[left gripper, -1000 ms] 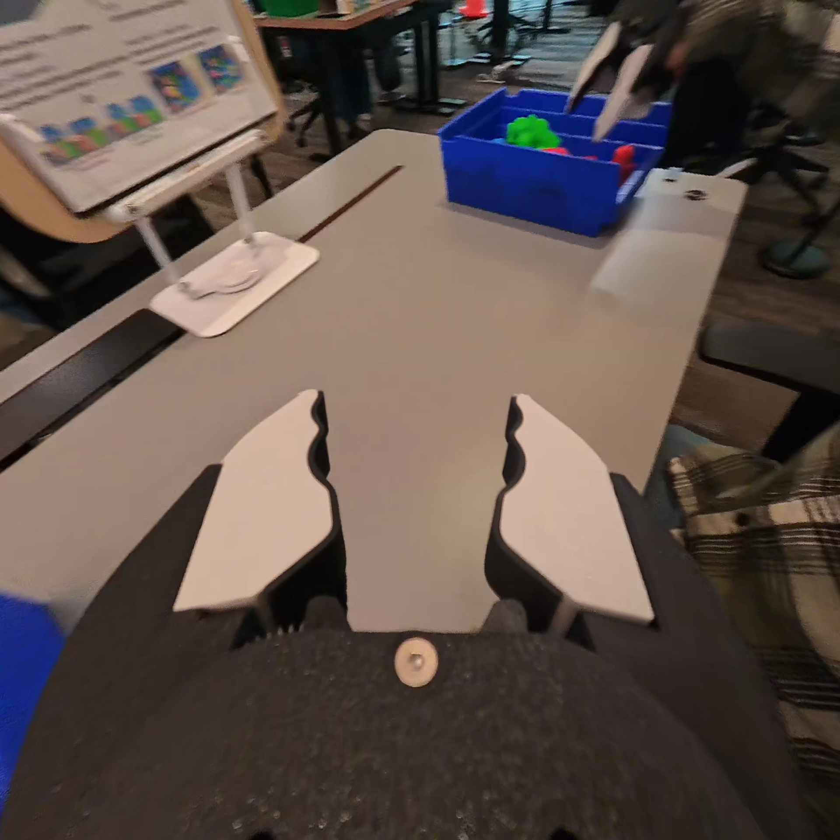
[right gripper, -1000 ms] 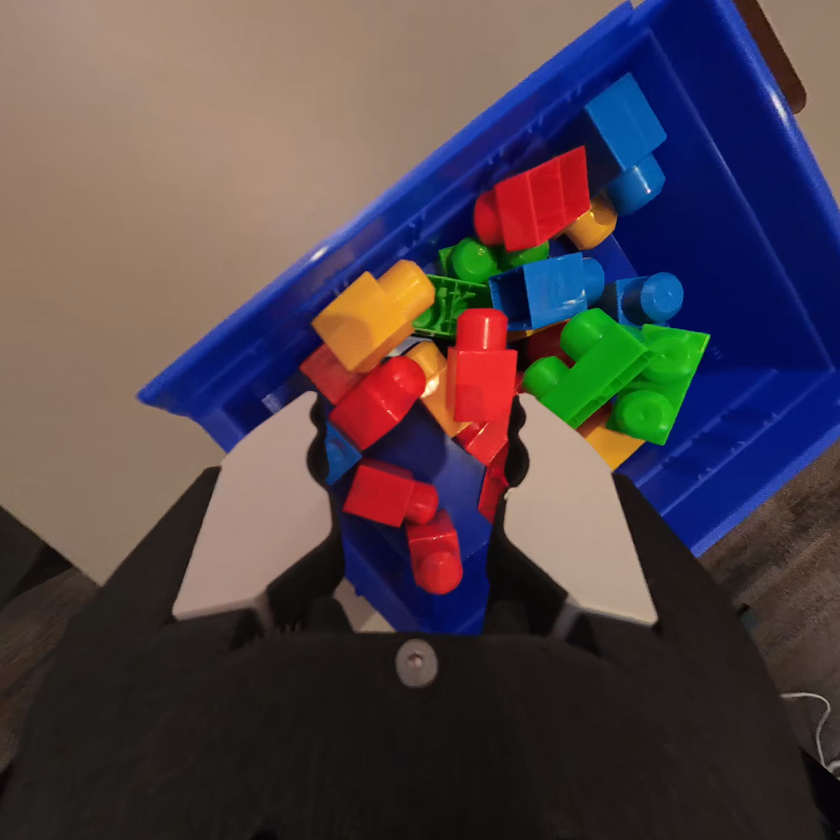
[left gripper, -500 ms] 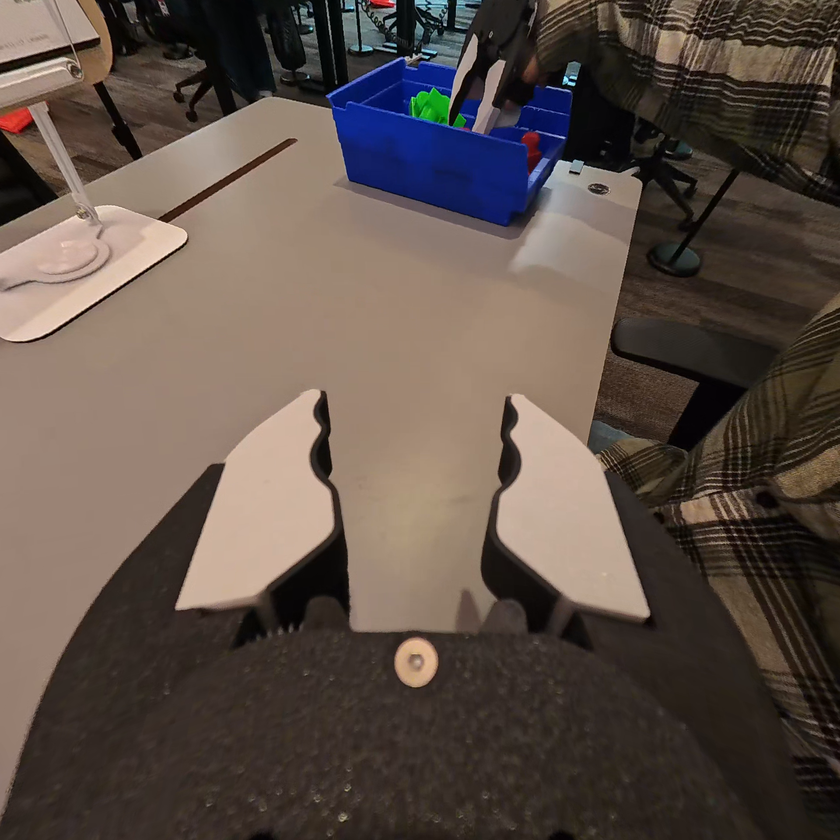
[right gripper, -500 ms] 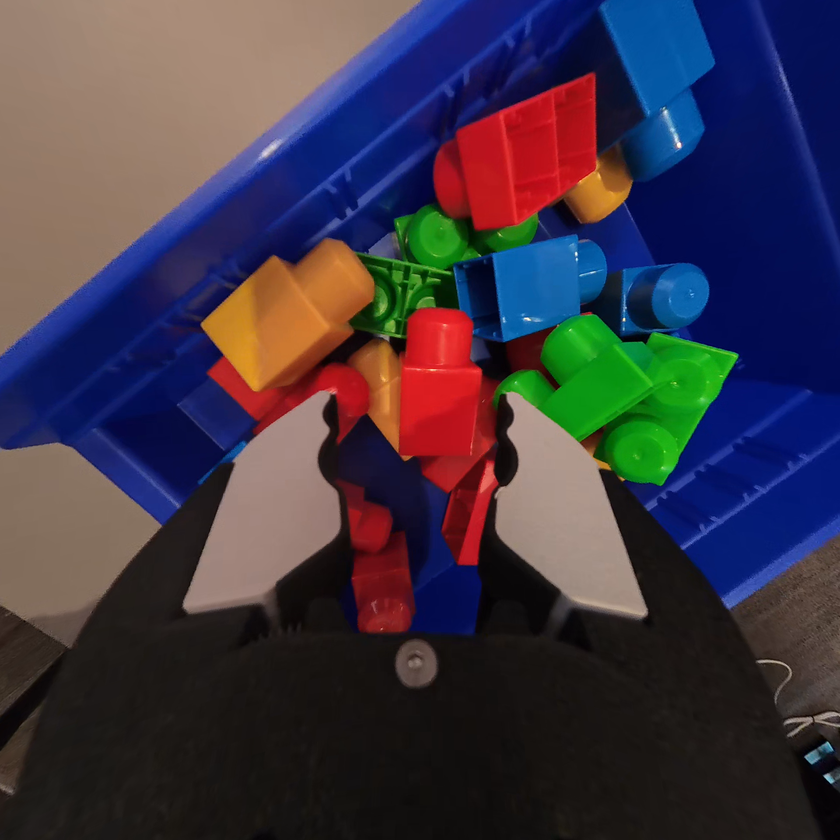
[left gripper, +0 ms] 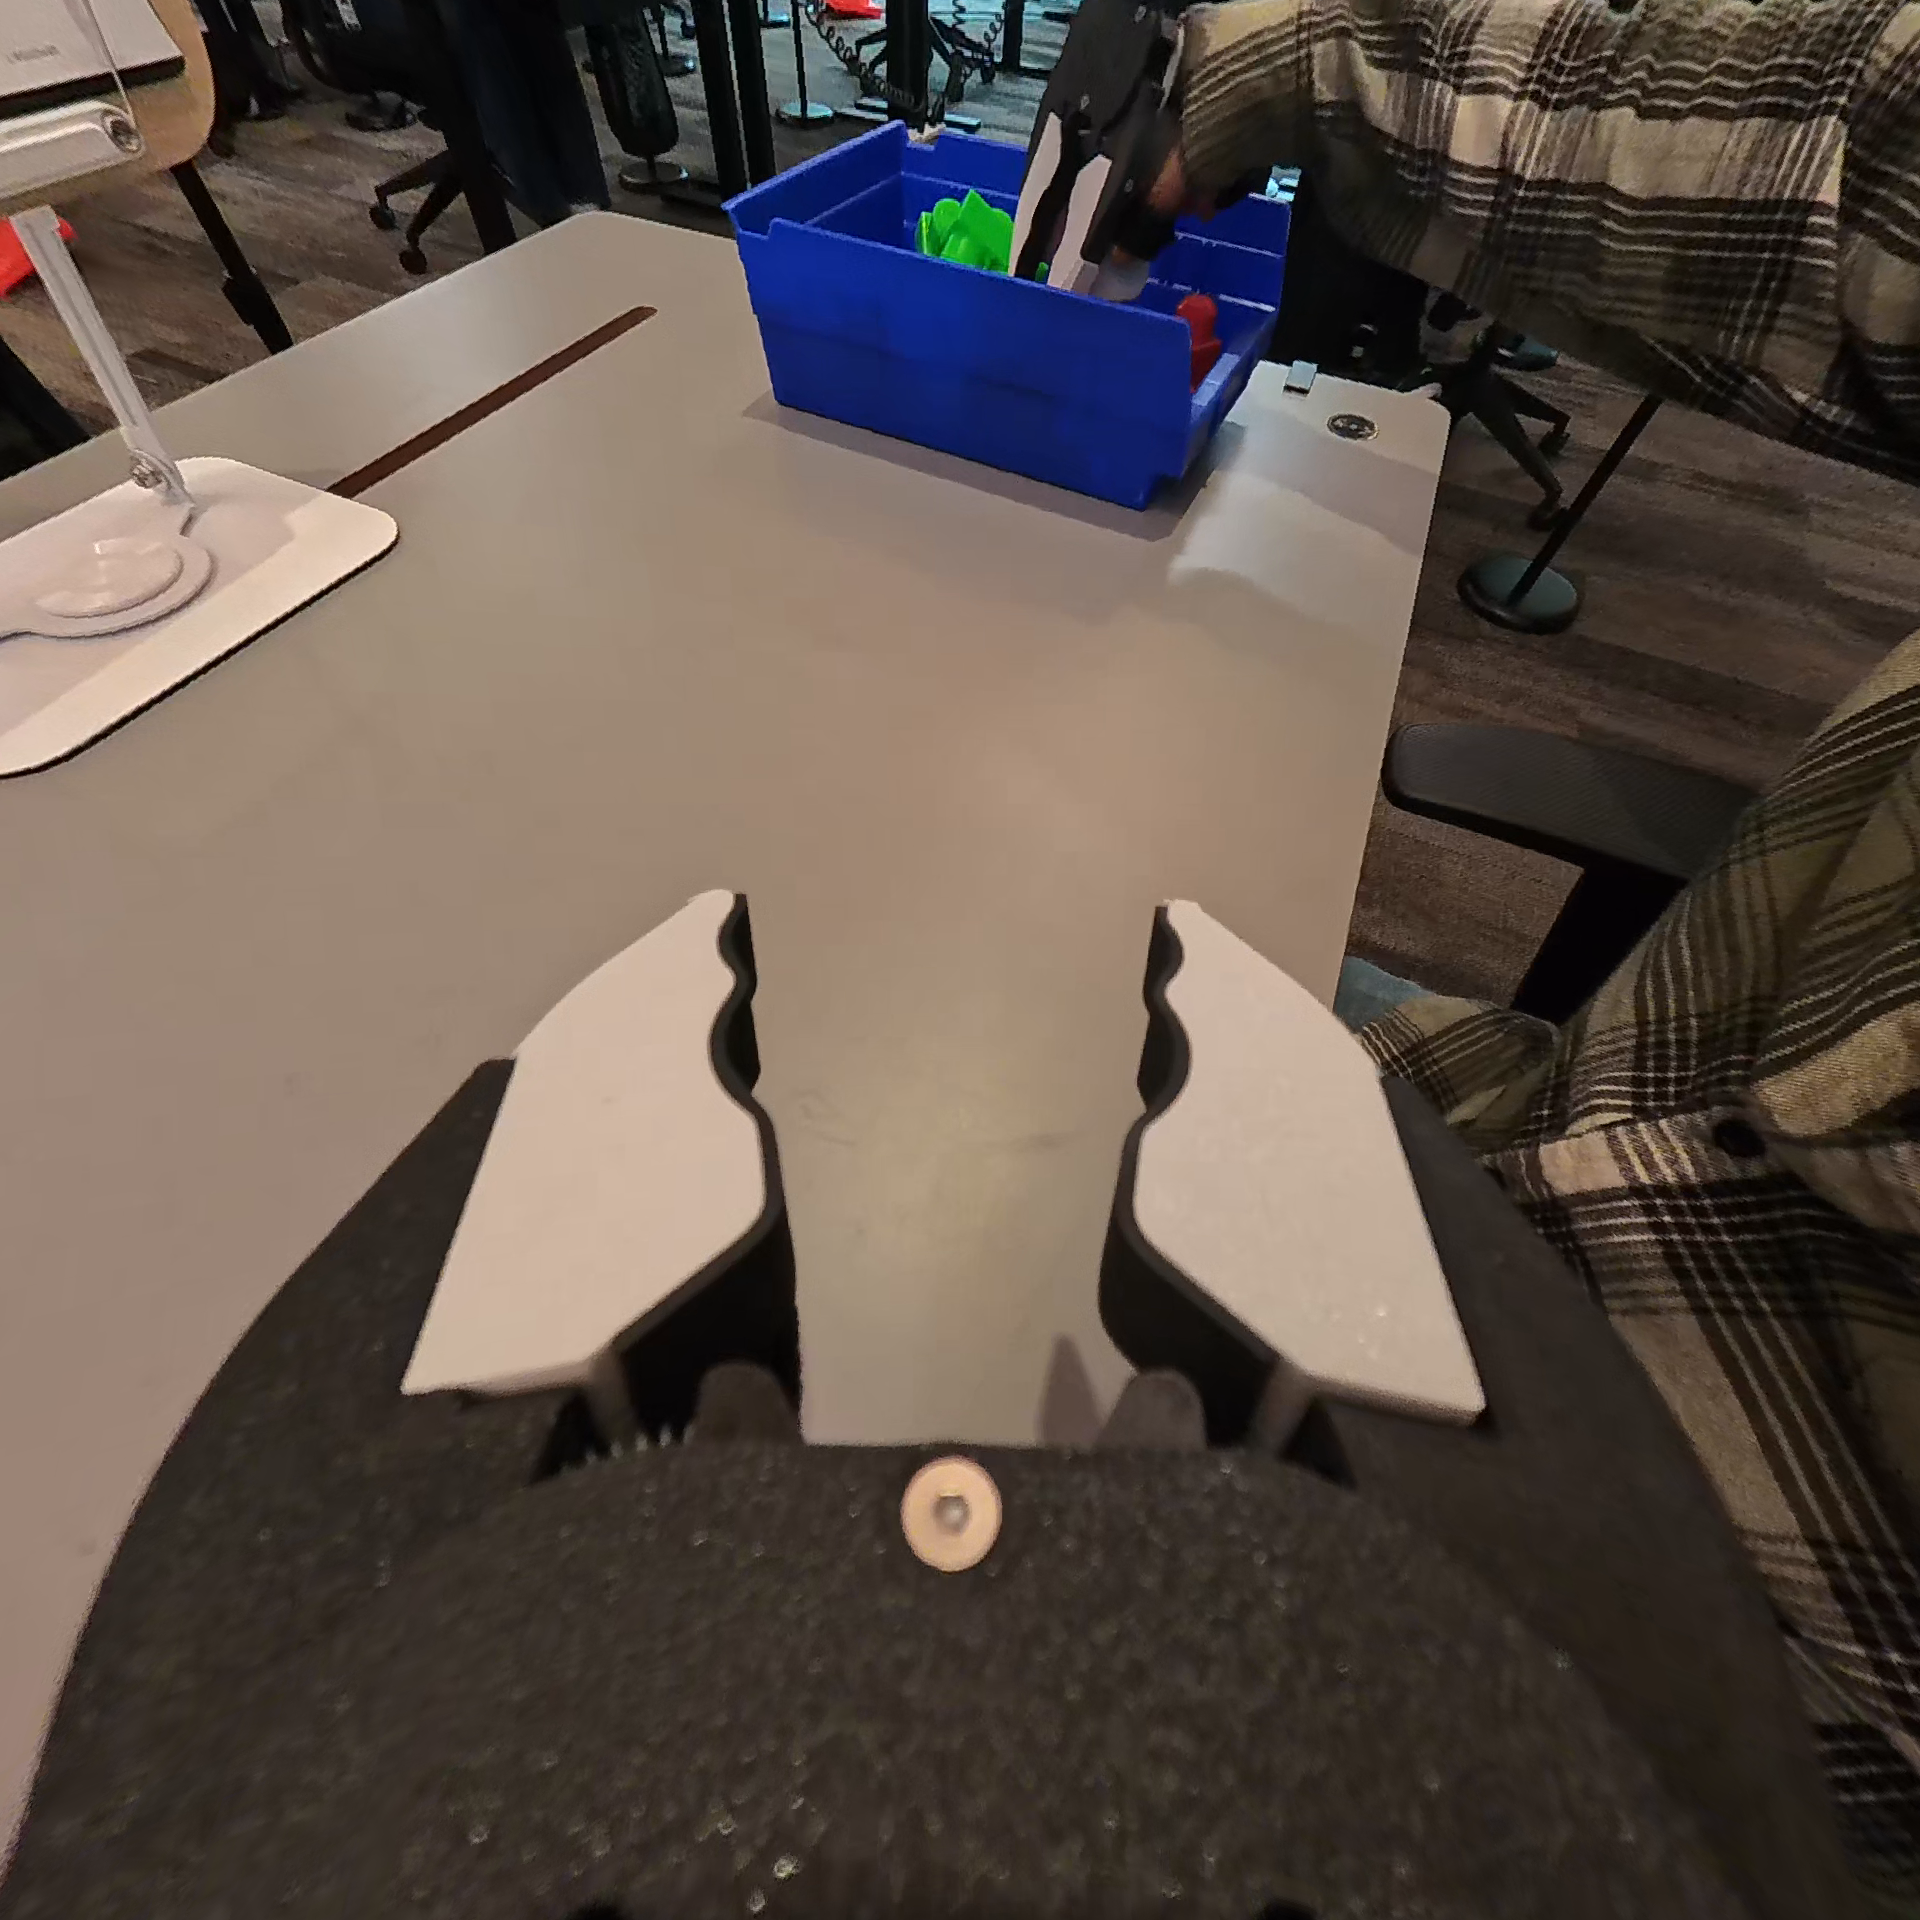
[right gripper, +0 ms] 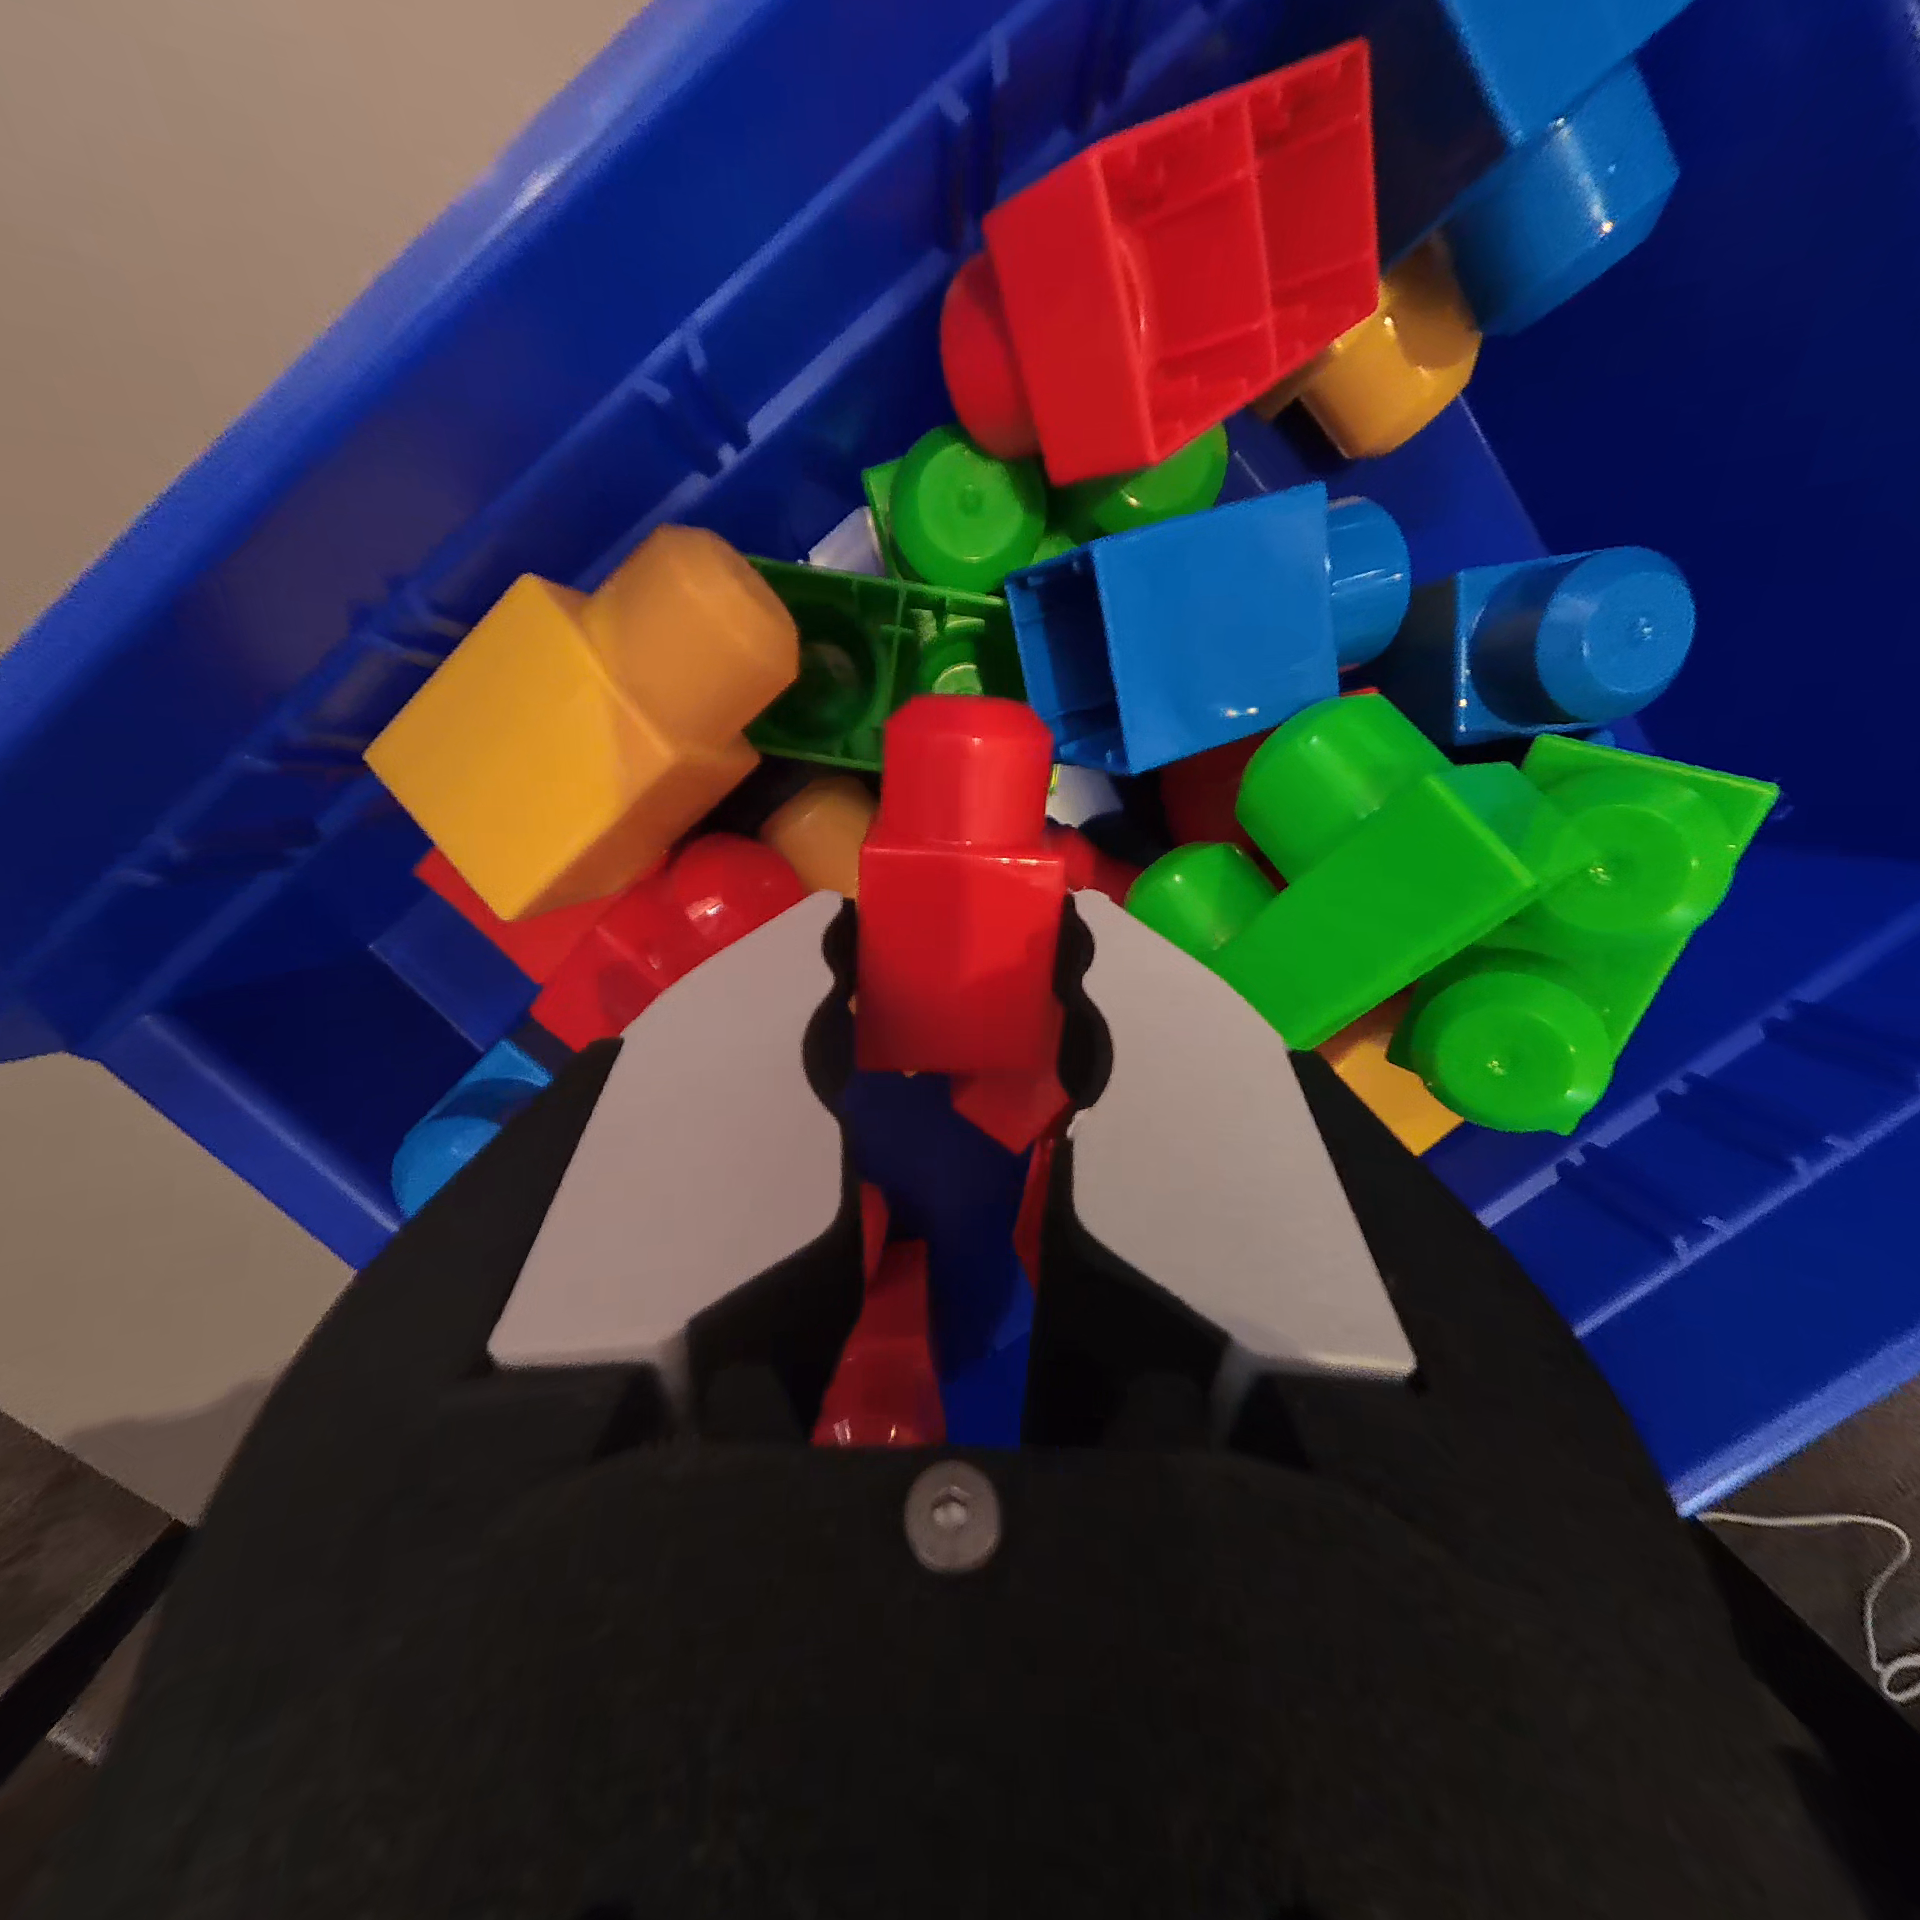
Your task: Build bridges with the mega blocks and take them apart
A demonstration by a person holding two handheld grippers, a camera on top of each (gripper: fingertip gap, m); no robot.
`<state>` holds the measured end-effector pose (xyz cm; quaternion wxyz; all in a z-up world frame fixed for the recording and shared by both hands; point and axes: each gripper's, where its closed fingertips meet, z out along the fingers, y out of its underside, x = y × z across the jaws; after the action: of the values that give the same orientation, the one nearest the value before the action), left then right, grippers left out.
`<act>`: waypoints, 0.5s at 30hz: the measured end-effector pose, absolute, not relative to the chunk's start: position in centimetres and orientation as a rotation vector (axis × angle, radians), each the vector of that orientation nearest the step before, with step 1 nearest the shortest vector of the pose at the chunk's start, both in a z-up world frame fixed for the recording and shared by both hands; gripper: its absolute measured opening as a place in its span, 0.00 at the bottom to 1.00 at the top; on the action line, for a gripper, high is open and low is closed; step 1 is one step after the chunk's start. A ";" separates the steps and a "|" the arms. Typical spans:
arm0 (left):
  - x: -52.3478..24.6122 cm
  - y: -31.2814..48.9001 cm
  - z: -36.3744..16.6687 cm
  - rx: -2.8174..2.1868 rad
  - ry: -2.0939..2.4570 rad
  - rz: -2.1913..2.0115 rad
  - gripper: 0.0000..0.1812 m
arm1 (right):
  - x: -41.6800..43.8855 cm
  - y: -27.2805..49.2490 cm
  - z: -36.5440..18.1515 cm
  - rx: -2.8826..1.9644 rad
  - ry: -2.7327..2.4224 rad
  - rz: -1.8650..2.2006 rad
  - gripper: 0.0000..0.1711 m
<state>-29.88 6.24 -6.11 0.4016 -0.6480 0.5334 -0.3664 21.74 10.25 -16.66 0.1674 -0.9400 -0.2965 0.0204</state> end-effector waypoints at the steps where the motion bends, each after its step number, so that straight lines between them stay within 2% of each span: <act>1: -29.8 6.3 -6.1 -1.636 1.344 -0.930 0.40 | 21.8 10.2 -16.6 -2.670 -0.842 0.045 0.21; 15: -28.9 6.5 -5.9 -1.592 1.343 -0.981 0.39 | 22.5 8.5 -12.2 -2.628 -0.761 -0.083 0.21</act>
<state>-28.95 6.53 -5.93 0.4075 -0.6314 0.5326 -0.3893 22.54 8.48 -12.20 0.2010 -0.9405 -0.2724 -0.0297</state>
